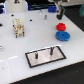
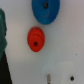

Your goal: Insert the blue gear onto the right peg, followed by the red gear

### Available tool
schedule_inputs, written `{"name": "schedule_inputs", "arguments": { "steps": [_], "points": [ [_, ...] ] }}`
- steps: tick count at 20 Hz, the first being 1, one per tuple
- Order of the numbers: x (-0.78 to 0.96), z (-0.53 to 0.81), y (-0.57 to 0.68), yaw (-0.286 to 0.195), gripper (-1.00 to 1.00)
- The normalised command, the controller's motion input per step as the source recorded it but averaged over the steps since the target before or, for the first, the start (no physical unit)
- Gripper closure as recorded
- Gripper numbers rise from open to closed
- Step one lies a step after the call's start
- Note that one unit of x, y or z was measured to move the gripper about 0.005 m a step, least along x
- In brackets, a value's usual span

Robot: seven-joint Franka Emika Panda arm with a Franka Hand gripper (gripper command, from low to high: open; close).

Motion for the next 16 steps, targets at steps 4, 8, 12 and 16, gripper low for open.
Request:
{"name": "schedule_inputs", "arguments": {
  "steps": [4, 8, 12, 16],
  "points": [
    [-0.06, -0.51, 0.06, 0.000, -1.00],
    [-0.15, -0.46, -0.01, 0.000, -1.00],
    [-0.19, -0.44, -0.03, 0.000, -1.00],
    [-0.20, -0.43, -0.12, 0.000, -1.00]
  ]
}}
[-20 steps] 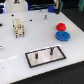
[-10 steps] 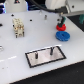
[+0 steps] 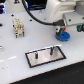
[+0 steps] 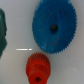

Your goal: Insert the blue gear onto the right peg, followed by the red gear

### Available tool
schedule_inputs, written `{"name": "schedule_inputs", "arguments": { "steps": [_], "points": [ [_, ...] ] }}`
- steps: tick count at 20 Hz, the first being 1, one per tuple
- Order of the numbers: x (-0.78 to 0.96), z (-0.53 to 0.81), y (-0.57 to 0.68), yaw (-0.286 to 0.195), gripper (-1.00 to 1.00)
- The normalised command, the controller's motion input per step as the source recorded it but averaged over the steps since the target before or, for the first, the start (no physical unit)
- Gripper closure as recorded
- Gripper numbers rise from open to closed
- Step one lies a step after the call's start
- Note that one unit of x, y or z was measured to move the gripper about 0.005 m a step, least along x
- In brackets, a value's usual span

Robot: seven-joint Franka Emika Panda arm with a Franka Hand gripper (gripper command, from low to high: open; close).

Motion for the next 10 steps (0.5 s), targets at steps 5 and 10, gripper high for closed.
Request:
{"name": "schedule_inputs", "arguments": {
  "steps": [5, 10],
  "points": [
    [-0.23, -0.39, -0.12, 0.000, -1.00],
    [-0.35, -0.24, -0.14, 0.000, -1.00]
  ]
}}
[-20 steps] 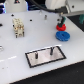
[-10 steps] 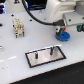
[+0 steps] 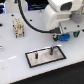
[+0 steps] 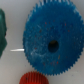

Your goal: Insert the blue gear onto the right peg, followed by the red gear

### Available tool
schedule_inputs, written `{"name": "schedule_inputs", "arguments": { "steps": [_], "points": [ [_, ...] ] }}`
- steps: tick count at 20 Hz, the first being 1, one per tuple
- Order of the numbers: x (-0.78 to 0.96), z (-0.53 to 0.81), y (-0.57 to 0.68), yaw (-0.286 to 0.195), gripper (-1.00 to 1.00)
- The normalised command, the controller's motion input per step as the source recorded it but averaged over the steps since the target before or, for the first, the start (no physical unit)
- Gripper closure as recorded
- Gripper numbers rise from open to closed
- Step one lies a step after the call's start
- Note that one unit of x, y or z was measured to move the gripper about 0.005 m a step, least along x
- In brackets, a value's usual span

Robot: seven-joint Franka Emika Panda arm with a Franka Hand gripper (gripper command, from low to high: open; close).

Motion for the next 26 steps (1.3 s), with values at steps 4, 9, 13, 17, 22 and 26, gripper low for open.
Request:
{"name": "schedule_inputs", "arguments": {
  "steps": [4, 9, 13, 17, 22, 26],
  "points": [
    [-0.38, -0.09, -0.05, 0.000, -1.00],
    [-0.41, -0.05, 0.02, 0.000, 1.00],
    [-0.42, -0.13, -0.07, 0.000, 1.00],
    [-0.36, -0.10, -0.02, 0.000, 1.00],
    [-0.22, -0.02, -0.03, 0.000, 1.00],
    [0.06, 0.29, -0.02, 0.000, 1.00]
  ]
}}
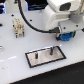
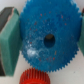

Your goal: Insert the blue gear onto the right peg, followed by the red gear

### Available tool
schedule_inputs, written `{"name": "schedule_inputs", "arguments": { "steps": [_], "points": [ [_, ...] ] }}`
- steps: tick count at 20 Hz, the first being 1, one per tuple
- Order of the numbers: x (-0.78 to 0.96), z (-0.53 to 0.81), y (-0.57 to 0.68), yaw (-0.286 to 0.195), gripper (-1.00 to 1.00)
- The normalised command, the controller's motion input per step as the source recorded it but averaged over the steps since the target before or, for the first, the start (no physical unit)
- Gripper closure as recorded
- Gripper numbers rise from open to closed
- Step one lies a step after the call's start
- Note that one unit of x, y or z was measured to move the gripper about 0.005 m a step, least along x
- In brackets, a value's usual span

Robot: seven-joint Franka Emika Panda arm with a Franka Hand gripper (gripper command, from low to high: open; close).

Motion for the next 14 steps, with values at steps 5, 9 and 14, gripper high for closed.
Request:
{"name": "schedule_inputs", "arguments": {
  "steps": [5, 9, 14],
  "points": [
    [0.25, 0.37, -0.05, 0.000, 1.00],
    [0.34, 0.38, -0.09, 0.000, 1.00],
    [0.41, 0.41, -0.08, 0.000, 1.00]
  ]
}}
